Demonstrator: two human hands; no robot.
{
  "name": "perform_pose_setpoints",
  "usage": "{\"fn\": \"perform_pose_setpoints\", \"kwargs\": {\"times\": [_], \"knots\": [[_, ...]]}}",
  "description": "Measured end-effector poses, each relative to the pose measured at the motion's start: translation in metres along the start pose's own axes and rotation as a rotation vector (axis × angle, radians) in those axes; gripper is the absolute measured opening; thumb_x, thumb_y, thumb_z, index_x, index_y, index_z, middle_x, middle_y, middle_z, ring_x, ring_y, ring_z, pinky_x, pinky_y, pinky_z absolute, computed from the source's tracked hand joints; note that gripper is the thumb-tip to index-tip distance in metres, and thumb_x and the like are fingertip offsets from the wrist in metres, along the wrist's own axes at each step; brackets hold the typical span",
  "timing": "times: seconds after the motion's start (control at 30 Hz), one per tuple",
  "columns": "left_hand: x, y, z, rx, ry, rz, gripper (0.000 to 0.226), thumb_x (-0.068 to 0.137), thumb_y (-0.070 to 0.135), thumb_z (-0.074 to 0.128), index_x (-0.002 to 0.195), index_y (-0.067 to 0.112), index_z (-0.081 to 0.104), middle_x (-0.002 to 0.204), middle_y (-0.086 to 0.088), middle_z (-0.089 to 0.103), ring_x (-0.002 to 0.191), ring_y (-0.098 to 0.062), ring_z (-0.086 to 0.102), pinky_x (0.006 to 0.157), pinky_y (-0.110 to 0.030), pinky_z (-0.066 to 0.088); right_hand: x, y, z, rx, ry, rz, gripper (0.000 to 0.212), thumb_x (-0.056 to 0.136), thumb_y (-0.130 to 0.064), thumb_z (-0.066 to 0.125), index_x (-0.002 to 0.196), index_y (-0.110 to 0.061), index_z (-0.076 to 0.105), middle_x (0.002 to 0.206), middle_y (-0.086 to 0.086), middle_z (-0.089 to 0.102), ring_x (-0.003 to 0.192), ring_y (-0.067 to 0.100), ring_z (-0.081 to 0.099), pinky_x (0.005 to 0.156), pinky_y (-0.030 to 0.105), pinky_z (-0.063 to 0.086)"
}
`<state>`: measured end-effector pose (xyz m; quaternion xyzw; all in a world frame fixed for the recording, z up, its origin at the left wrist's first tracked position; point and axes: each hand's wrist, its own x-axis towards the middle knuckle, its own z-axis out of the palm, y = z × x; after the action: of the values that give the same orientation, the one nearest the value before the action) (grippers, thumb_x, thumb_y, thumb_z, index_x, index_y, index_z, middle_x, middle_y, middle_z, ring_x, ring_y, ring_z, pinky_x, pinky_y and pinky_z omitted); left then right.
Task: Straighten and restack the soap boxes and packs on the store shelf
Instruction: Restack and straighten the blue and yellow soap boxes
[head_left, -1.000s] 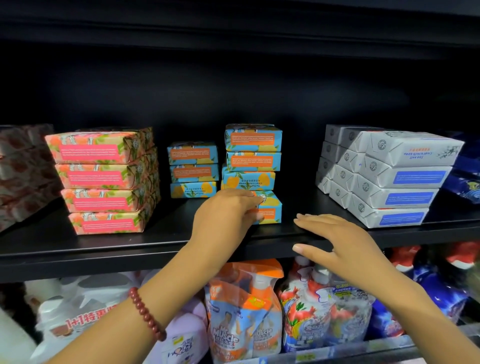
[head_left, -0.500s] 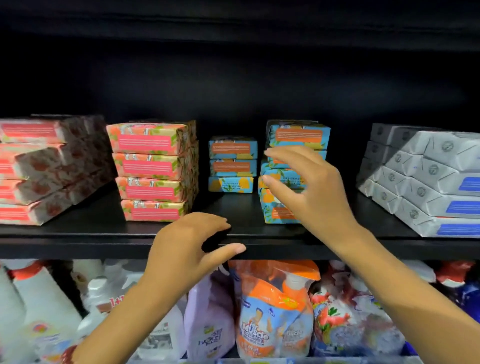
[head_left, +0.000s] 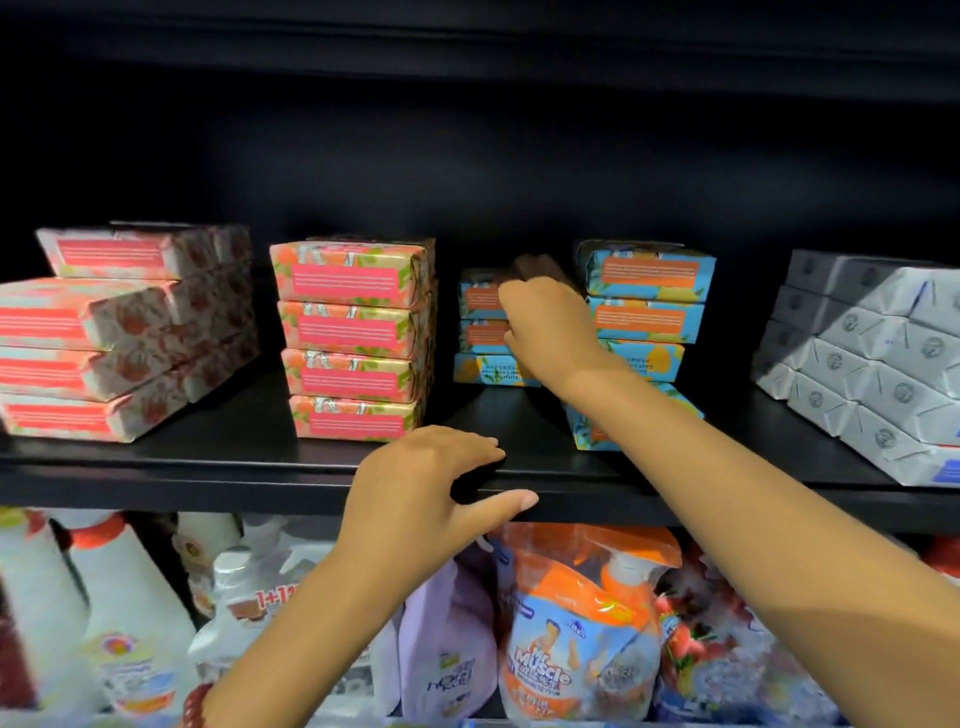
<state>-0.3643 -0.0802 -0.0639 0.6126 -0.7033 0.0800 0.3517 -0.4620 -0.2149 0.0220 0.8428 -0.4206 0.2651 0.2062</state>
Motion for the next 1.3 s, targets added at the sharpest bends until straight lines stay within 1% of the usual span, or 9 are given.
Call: {"fn": "perform_pose_setpoints", "kwargs": {"times": [0.1,0.23,0.37,0.53,0.8,0.9,1.0,1.13,1.3], "knots": [[0.000,0.000,0.000,-0.011,0.013,0.006,0.057,0.068,0.071,0.060,0.101,0.027,0.074,0.106,0.014,0.070,0.102,-0.006,0.063,0.077,-0.013,0.037,0.002,0.000,0.005,-0.051,0.026,-0.029,0.015,0.082,0.007,0.054,0.096,0.003,0.058,0.121,0.023,0.052,0.118,0.041,0.045,0.083,0.044,0.044],[0.000,0.001,0.000,-0.008,0.011,0.010,0.051,0.069,0.065,0.065,0.099,0.025,0.075,0.104,0.012,0.071,0.098,-0.008,0.065,0.076,-0.014,0.037,-0.001,-0.002,0.003,-0.045,0.093,-0.053,0.013,0.080,0.009,0.055,0.092,0.002,0.058,0.105,0.022,0.056,0.104,0.041,0.051,0.064,0.037,0.036],[-0.001,0.001,0.001,-0.002,0.029,0.008,0.047,0.068,0.061,0.068,0.096,0.024,0.076,0.101,0.011,0.072,0.096,-0.010,0.066,0.074,-0.014,0.038,-0.007,0.001,0.000,-0.022,0.145,-0.096,0.015,0.080,0.006,0.055,0.094,0.001,0.057,0.108,0.018,0.052,0.114,0.033,0.041,0.075,0.039,0.047],[-0.001,0.000,0.002,0.008,0.055,0.025,0.050,0.069,0.064,0.063,0.097,0.025,0.076,0.102,0.012,0.072,0.097,-0.008,0.065,0.074,-0.015,0.040,-0.025,0.014,-0.010,0.204,0.183,-0.166,0.036,0.085,-0.012,0.062,0.119,-0.008,0.053,0.111,0.008,0.051,0.106,0.020,0.040,0.081,0.027,0.035],[0.007,0.001,-0.004,-0.154,-0.026,-0.011,0.063,0.064,0.073,0.053,0.107,0.030,0.071,0.108,0.020,0.067,0.104,0.003,0.057,0.085,-0.014,0.043,-0.083,0.045,-0.053,0.507,0.333,-0.126,0.043,0.077,-0.020,0.073,0.115,-0.006,0.061,0.106,0.003,0.060,0.100,0.013,0.051,0.085,0.018,0.039],[0.031,0.009,-0.008,-0.159,0.061,0.061,0.048,0.074,0.054,0.070,0.107,0.020,0.071,0.106,0.008,0.070,0.101,-0.007,0.062,0.086,-0.024,0.049,-0.108,0.068,-0.064,0.468,0.366,-0.094,0.044,0.076,-0.024,0.069,0.116,-0.006,0.061,0.105,-0.006,0.054,0.100,0.004,0.047,0.087,0.006,0.035],[0.069,0.014,-0.002,-0.057,0.150,0.103,0.045,0.078,0.029,0.075,0.118,0.012,0.065,0.117,-0.003,0.066,0.112,-0.018,0.059,0.094,-0.027,0.042,-0.128,0.088,-0.069,0.420,0.368,-0.031,0.044,0.076,-0.023,0.067,0.115,-0.004,0.060,0.103,-0.003,0.054,0.097,0.009,0.049,0.084,0.005,0.033],[0.112,0.012,0.016,0.106,0.065,0.034,0.060,0.083,0.030,0.070,0.136,0.013,0.047,0.130,-0.006,0.055,0.122,-0.023,0.047,0.100,-0.033,0.036,-0.146,0.106,-0.072,0.438,0.401,0.051,0.044,0.076,-0.021,0.066,0.115,-0.004,0.060,0.100,0.000,0.055,0.094,0.009,0.049,0.082,0.006,0.034],[0.132,-0.006,0.037,0.195,-0.030,-0.073,0.054,0.081,0.030,0.072,0.126,0.008,0.051,0.120,-0.014,0.058,0.112,-0.030,0.051,0.091,-0.034,0.041,-0.154,0.119,-0.068,0.421,0.426,0.063,0.044,0.076,-0.021,0.067,0.115,-0.004,0.060,0.102,0.003,0.058,0.095,0.008,0.049,0.084,0.005,0.035]]}}
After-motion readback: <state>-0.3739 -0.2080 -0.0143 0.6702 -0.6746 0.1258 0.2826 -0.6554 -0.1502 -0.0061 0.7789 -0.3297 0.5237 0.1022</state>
